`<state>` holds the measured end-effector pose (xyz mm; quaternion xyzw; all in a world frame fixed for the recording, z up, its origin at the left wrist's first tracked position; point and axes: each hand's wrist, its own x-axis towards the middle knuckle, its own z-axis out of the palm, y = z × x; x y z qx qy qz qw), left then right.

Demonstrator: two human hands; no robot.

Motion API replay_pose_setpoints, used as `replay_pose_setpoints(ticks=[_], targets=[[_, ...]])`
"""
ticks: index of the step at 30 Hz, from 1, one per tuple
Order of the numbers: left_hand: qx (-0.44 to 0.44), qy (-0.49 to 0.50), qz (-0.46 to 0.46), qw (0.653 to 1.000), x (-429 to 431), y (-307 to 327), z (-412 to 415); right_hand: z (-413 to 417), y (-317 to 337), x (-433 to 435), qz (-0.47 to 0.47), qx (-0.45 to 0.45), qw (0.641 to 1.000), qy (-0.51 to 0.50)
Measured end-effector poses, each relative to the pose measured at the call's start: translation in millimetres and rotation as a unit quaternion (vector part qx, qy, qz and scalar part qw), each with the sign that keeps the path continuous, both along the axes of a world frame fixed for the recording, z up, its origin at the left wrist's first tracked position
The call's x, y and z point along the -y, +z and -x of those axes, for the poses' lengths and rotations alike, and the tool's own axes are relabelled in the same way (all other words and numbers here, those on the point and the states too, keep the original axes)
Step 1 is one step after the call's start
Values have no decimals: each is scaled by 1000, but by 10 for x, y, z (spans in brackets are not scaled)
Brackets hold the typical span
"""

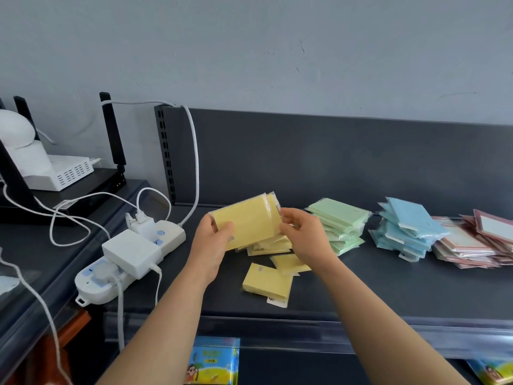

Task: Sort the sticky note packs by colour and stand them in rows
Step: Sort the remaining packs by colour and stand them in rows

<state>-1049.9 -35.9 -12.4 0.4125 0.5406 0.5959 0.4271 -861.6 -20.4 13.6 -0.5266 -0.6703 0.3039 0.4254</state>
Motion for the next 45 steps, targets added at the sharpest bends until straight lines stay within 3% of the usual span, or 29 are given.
replay_pose_setpoints(ticks=[4,6,9,13,15,21,29,39,45], targets=[[-22,-16,13,1000,-2,-1,4,-6,26,-5,25,-70,996,41],[-16,-11,11,1000,-14,14,-3,-7,10,0,26,-54,997,57],[13,37,-6,999,-44,35,22,-58,-3,-26,-6,68,997,31],[58,97,-7,994,-60,28,52,-69,-51,-77,9,234,971,42],[69,106,3,992,-71,15,56,-70,-101,-72,10,259,965,41],[106,142,36,984,-123,-66,19,-92,-119,-26,-29,220,975,19],[66,137,27,988,-86,-43,-38,17,-101,-28,33,234,972,4],[-1,179,-40,983,14,42,-66,-68,-67,-31,14,95,995,-34],[-8,110,-33,993,45,49,-87,-104,-51,20,-14,-10,1000,-14]])
